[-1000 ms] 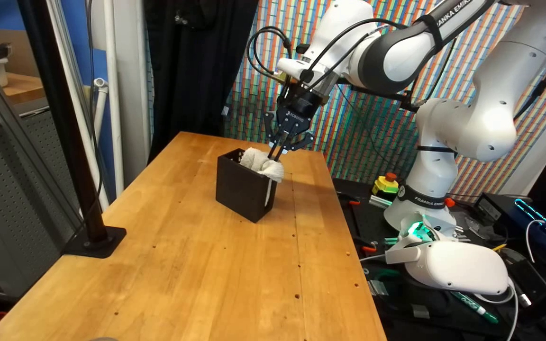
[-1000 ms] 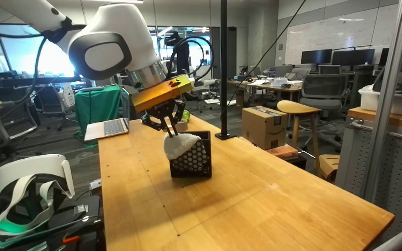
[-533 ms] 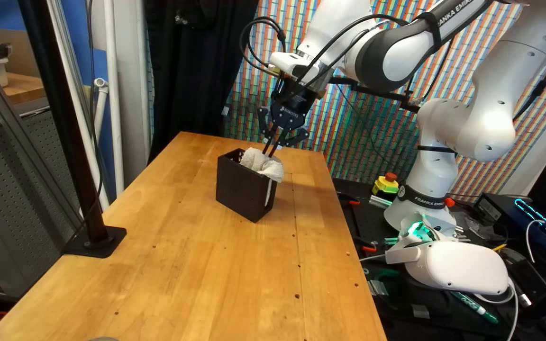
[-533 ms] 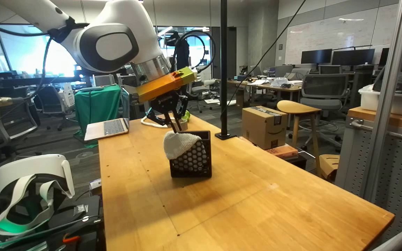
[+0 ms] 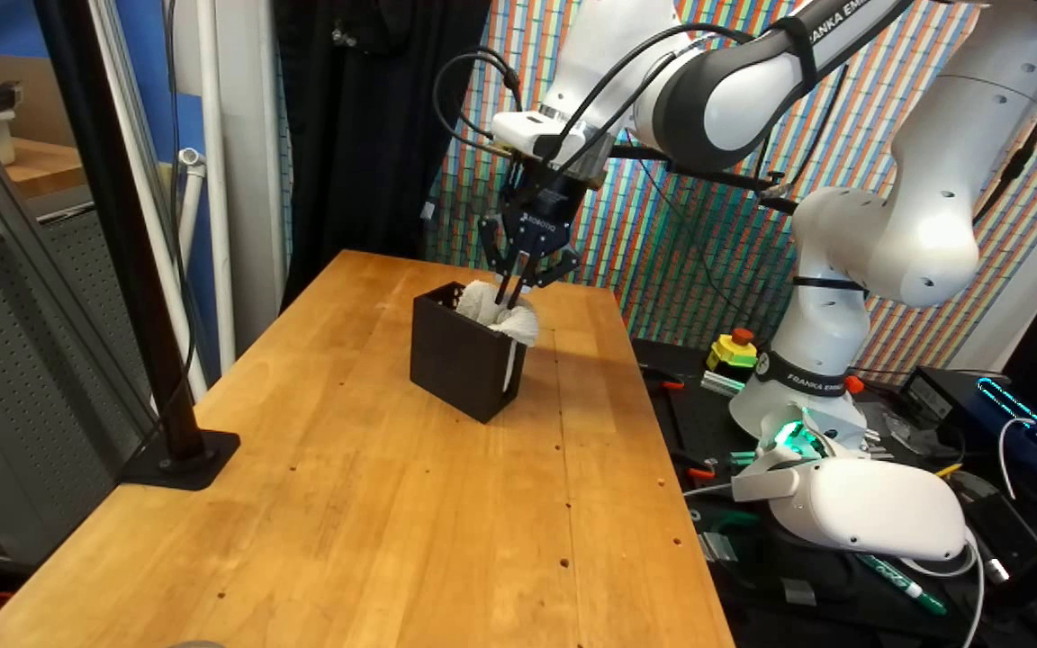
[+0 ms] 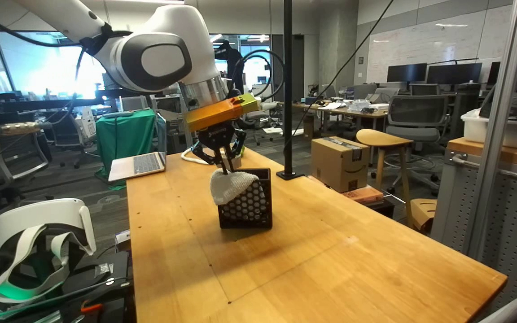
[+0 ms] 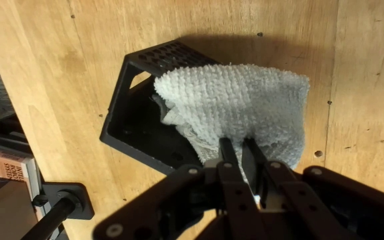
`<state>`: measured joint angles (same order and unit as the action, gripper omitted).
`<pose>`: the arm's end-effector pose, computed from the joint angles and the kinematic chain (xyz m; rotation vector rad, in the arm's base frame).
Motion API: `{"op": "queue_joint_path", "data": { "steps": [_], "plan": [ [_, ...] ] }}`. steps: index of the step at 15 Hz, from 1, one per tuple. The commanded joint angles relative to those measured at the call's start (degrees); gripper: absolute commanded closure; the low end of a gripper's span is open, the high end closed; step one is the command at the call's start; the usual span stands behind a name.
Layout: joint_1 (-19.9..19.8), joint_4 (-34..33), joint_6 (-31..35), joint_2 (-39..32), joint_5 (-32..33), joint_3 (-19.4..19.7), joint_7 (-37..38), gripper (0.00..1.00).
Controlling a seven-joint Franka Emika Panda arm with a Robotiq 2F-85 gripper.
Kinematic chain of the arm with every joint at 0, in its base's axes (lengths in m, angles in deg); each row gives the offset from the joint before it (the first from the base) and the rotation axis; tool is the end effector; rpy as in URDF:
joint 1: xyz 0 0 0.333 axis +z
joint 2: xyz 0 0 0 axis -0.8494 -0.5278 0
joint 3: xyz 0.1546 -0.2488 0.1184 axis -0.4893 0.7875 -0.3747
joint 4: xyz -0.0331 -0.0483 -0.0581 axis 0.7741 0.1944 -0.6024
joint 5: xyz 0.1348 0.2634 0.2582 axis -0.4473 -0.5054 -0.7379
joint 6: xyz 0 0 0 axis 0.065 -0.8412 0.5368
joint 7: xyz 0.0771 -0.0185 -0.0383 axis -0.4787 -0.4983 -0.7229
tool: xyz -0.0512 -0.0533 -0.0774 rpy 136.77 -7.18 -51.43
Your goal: Put the towel in the box
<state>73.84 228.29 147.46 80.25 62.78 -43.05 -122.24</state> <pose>0.4430 0.1456 0.3830 2.1344 2.1349 0.3287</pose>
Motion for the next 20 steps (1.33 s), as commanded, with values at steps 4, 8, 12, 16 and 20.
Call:
{"op": "queue_joint_path", "data": {
  "steps": [4, 8, 12, 16, 20],
  "plan": [
    [-1.87, -6.69, -4.40, -6.51, 1.44, -2.08, 2.39, 0.84],
    [-3.17, -9.38, -7.26, -9.22, 2.28, -2.88, 4.41, 0.84],
    [-4.21, -12.36, -11.68, -11.89, 3.82, -3.47, 7.71, 0.84],
    [-4.55, -16.85, -17.81, -18.88, 8.50, -4.12, 13.27, 0.84],
    [-4.74, -22.85, -22.83, -26.87, 8.83, -4.97, 13.57, 0.84]
  ]
}}
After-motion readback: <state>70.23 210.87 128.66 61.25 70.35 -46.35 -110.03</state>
